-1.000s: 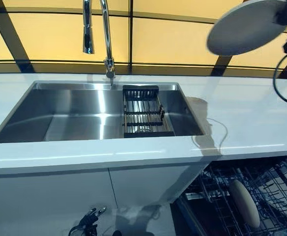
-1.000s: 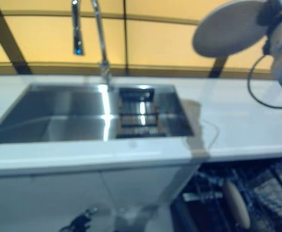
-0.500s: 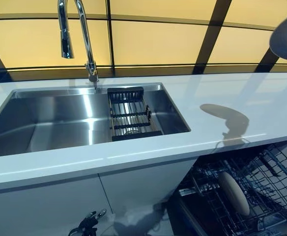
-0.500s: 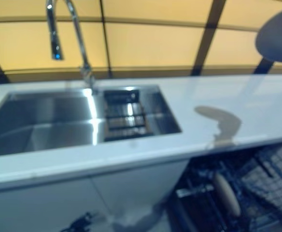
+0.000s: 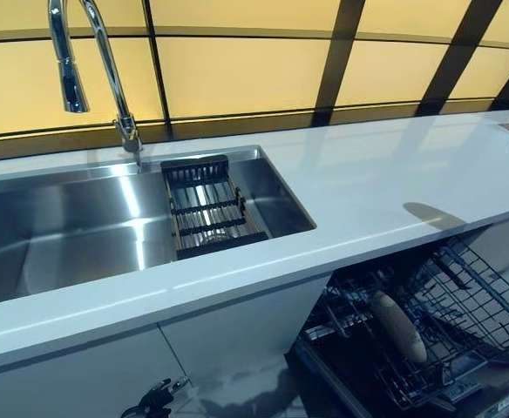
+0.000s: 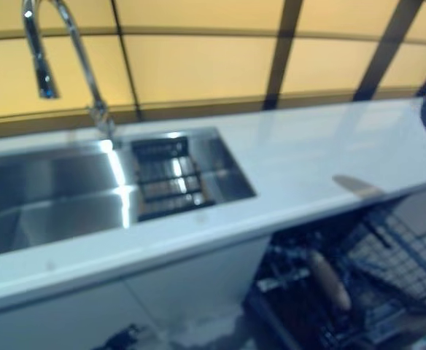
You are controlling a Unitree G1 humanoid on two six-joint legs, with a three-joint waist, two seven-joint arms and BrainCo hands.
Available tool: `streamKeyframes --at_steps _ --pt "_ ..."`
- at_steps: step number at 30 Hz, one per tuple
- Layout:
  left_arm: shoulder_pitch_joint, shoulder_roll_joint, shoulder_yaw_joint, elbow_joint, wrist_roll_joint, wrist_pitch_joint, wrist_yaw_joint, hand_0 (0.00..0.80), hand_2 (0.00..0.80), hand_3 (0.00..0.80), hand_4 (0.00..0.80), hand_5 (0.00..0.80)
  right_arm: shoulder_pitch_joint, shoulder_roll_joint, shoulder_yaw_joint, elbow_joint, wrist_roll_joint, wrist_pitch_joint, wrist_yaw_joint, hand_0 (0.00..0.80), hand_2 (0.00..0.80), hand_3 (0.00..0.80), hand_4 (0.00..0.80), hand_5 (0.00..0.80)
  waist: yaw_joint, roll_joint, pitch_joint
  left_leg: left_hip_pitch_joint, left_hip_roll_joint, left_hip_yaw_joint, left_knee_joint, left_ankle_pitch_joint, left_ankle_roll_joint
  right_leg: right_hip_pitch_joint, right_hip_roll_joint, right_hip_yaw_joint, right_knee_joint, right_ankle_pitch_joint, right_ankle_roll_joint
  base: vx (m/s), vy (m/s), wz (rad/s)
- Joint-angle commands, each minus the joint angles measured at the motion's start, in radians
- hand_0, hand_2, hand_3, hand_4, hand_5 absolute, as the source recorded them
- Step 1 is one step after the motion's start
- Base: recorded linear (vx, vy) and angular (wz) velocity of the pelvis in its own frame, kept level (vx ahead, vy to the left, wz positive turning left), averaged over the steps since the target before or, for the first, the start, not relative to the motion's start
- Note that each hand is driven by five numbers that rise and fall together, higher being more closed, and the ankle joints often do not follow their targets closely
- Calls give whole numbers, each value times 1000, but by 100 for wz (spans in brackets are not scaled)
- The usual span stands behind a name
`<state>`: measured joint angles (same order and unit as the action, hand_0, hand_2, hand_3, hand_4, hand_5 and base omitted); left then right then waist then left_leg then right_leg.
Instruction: Take plates into dishwasher
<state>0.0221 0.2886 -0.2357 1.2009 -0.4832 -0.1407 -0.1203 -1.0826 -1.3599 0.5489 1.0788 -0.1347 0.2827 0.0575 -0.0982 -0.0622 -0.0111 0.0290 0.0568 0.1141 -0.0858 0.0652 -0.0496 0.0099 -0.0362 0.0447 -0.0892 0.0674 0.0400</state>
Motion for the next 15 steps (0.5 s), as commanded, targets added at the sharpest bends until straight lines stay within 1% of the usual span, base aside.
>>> streamKeyframes --at_steps 1,3,7,8,11,15 --pt "-67 44 -4 27 40 -23 -10 0 0 0 0 0 -35 -68 -25 3 20 6 24 800 800 800 800 800 2 -62 25 54 11 -1 -2 -71 2 14 -47 -4 2 30 85 -6 2 -9" --pt "-67 41 4 29 46 -24 -9 0 0 0 0 0 31 -60 -77 -9 23 18 62 800 800 800 800 800 -9 -58 29 54 11 3 -2 -71 3 11 -45 4 2 32 84 0 1 -15" --pt "-69 43 14 31 54 -24 -10 0 0 0 0 0 118 -43 -146 -22 38 35 120 800 800 800 800 800 -17 -57 36 56 14 10 -2 -72 4 8 -45 13 2 34 83 0 -2 -6" --pt "-70 43 19 30 55 -25 -9 0 0 0 0 0 159 -34 -180 -39 51 43 141 800 800 800 800 800 -23 -55 39 55 14 12 -2 -73 4 5 -46 16 4 35 83 -6 -2 -4" --pt "-73 40 26 27 55 -24 -4 0 0 0 0 0 236 -3 -243 -83 74 99 195 800 800 800 800 800 -31 -52 47 55 13 15 -2 -74 5 -1 -46 22 8 36 82 -7 -1 -7" --pt "-78 40 34 26 56 -24 -3 0 0 0 0 0 284 22 -279 -109 94 123 231 800 800 800 800 800 -37 -49 54 54 14 18 -2 -74 5 -5 -46 27 10 36 80 -5 2 -13"
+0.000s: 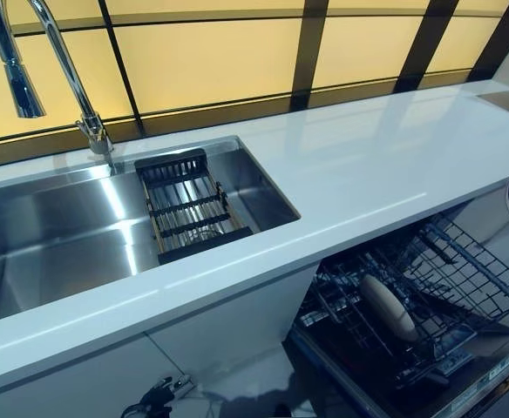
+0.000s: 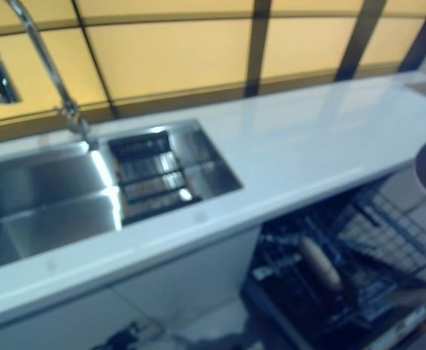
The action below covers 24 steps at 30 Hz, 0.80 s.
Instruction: Take plates into dishwasher
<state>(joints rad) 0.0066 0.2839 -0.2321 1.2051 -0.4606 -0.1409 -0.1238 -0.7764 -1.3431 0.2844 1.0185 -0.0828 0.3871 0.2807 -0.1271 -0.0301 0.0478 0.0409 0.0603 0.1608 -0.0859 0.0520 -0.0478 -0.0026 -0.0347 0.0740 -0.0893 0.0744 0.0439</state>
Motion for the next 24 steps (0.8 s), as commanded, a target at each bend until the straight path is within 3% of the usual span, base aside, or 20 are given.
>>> streamKeyframes --at_steps 1,7,13,19,24 --pt "-63 42 34 21 36 -24 0 0 0 0 0 0 -4 18 -30 -64 46 28 13 800 800 800 800 800 -11 -79 -3 42 10 -28 -1 -61 4 6 -48 -2 11 30 76 0 0 0" --pt "-66 32 46 18 36 -24 7 0 0 0 0 0 56 84 -73 -117 91 123 48 800 800 800 800 800 -14 -73 7 39 9 -33 -1 -61 3 0 -48 1 13 29 73 0 0 0" --pt "-69 26 44 24 37 -27 9 0 0 0 0 0 84 177 -114 -138 163 197 -25 800 800 800 800 800 -7 -67 14 36 9 -44 -1 -59 2 0 -50 -5 14 28 69 0 0 0" --pt "-72 16 33 17 31 -28 12 0 0 0 0 0 101 266 -112 -159 92 208 -136 800 800 800 800 800 1 -56 21 34 9 -53 -1 -57 1 -1 -52 -6 14 28 69 0 0 0" --pt "-77 7 22 5 22 -30 18 0 0 0 0 0 116 322 -82 -178 -86 209 -229 800 800 800 800 800 9 -45 32 27 7 -60 -1 -55 1 -3 -54 -8 14 28 69 -7 3 0"
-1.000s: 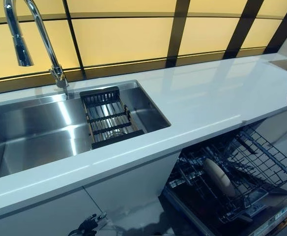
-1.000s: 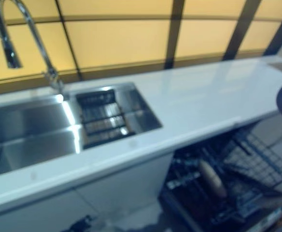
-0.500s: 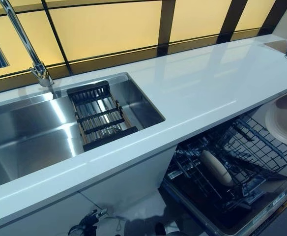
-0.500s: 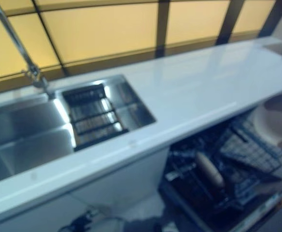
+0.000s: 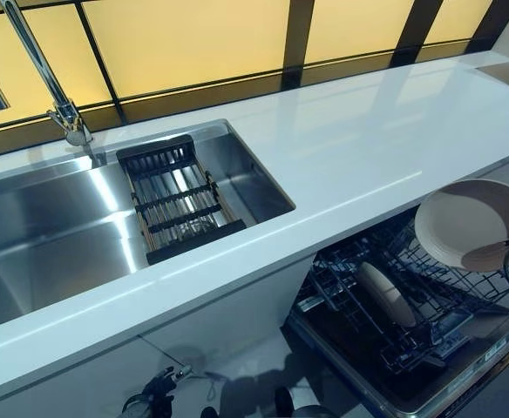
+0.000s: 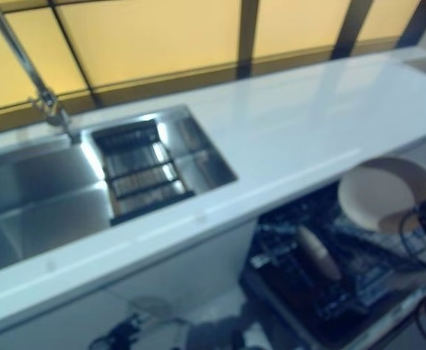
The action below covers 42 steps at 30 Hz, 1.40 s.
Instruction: Take plates into dishwasher
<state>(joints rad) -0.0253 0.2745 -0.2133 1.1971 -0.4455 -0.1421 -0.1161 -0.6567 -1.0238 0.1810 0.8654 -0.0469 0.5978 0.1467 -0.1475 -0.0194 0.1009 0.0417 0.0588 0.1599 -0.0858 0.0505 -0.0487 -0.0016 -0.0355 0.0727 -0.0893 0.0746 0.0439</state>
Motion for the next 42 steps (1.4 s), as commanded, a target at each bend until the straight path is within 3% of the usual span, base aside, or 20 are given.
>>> streamKeyframes --at_steps 1,10,16,33,42 --pt "-46 16 -1 8 6 -27 10 0 0 0 0 0 4 20 29 -38 -154 10 -114 800 800 800 800 800 32 -52 -18 24 8 -63 -1 -52 3 -5 -54 -7 14 27 69 -37 13 1" --pt "-59 8 -16 -3 -2 -18 17 0 0 0 0 0 90 125 57 -78 -261 70 -152 800 800 800 800 800 38 -41 -6 16 4 -75 -1 -52 9 -7 -55 -10 13 26 67 -17 4 1" --pt "-65 5 -26 -10 3 -18 24 0 0 0 0 0 126 163 86 -44 -341 51 -153 800 800 800 800 800 46 -37 -3 12 3 -82 -1 -51 12 -7 -57 -14 13 27 67 -7 -3 1" --pt "-61 -11 -63 -34 -1 -9 39 0 0 0 0 0 227 275 166 -59 -641 107 -308 800 800 800 800 800 66 -14 -9 -3 -3 -104 -1 -47 19 -13 -59 -21 8 31 71 -2 -1 3" --pt "-63 -14 -63 -40 2 3 42 0 0 0 0 0 243 304 203 -73 -690 105 -224 800 800 800 800 800 74 -8 -12 -11 -7 -116 -1 -44 22 -16 -61 -25 5 32 71 4 5 4"
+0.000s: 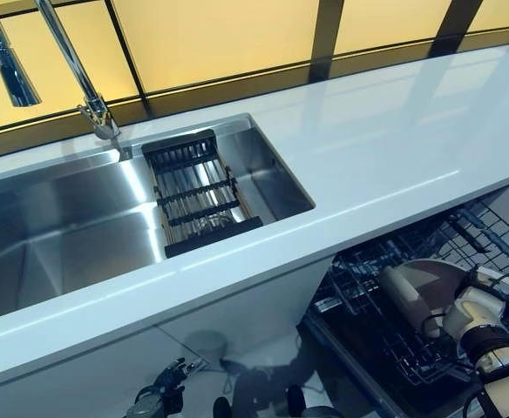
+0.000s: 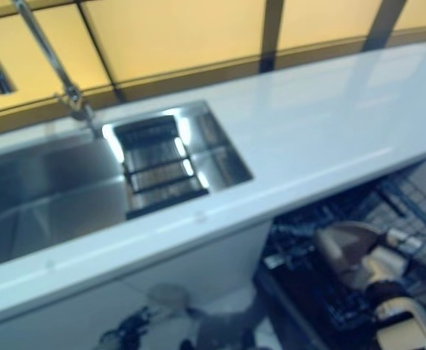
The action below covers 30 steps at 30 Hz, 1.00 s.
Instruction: Take plates into dishwasher
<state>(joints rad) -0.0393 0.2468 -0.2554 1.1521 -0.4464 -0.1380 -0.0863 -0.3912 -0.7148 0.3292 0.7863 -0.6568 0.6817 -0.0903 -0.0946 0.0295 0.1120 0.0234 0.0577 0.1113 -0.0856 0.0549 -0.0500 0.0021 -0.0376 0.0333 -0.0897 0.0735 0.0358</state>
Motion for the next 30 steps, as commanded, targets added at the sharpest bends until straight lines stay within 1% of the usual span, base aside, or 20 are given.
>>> streamKeyframes --at_steps 1,3,8,14,20,21,22,25,28,30 --pt "-50 12 -21 6 5 -1 12 0 0 0 0 0 -20 -2 58 8 -72 16 19 800 800 800 800 800 22 -58 -24 7 -6 -69 -2 -49 24 -19 -59 13 5 33 79 10 -1 4" --pt "-51 11 -21 8 8 -1 12 0 0 0 0 0 -21 3 62 11 -68 15 31 800 800 800 800 800 23 -59 -25 7 -6 -70 -2 -49 24 -18 -60 13 4 33 79 0 0 0" --pt "-52 10 -15 7 17 4 12 0 0 0 0 0 -17 13 67 -5 -42 8 107 800 800 800 800 800 25 -66 -28 5 -6 -71 -2 -48 24 -19 -60 11 3 34 78 0 0 0" --pt "-49 10 0 8 32 4 11 0 0 0 0 0 -9 21 62 -42 -52 26 177 800 800 800 800 800 23 -71 -27 7 -4 -69 -2 -47 25 -18 -59 14 3 35 76 0 0 0" --pt "-46 12 10 7 43 3 12 0 0 0 0 0 2 10 46 -67 -50 36 221 800 800 800 800 800 20 -74 -27 10 -2 -68 -2 -47 24 -17 -59 17 3 36 75 0 0 0" --pt "-47 13 12 7 44 4 12 0 0 0 0 0 1 7 43 -70 -43 35 220 775 775 775 775 775 19 -74 -27 10 -2 -69 -2 -47 24 -16 -59 18 3 36 75 0 0 0" --pt "-47 14 14 7 43 4 12 0 0 0 0 0 -2 2 37 -76 -40 35 226 0 0 0 0 0 18 -74 -26 12 -2 -69 -2 -47 23 -15 -59 18 3 35 75 0 0 0" --pt "-44 18 22 6 49 5 10 0 0 0 0 0 1 -12 20 -105 -48 33 264 0 0 0 0 0 16 -77 -25 15 0 -68 -2 -47 23 -13 -58 21 4 36 75 0 0 0" --pt "-43 19 31 6 54 5 12 0 0 0 0 0 0 -30 2 -141 -89 32 314 0 0 0 0 0 11 -80 -25 16 0 -67 -2 -48 22 -12 -58 25 3 36 76 0 0 0" --pt "-43 21 42 2 57 12 15 0 0 0 0 0 3 -60 -20 -191 -142 32 380 0 0 0 0 0 3 -85 -24 18 1 -62 -2 -49 21 -13 -56 31 4 37 76 0 0 0"
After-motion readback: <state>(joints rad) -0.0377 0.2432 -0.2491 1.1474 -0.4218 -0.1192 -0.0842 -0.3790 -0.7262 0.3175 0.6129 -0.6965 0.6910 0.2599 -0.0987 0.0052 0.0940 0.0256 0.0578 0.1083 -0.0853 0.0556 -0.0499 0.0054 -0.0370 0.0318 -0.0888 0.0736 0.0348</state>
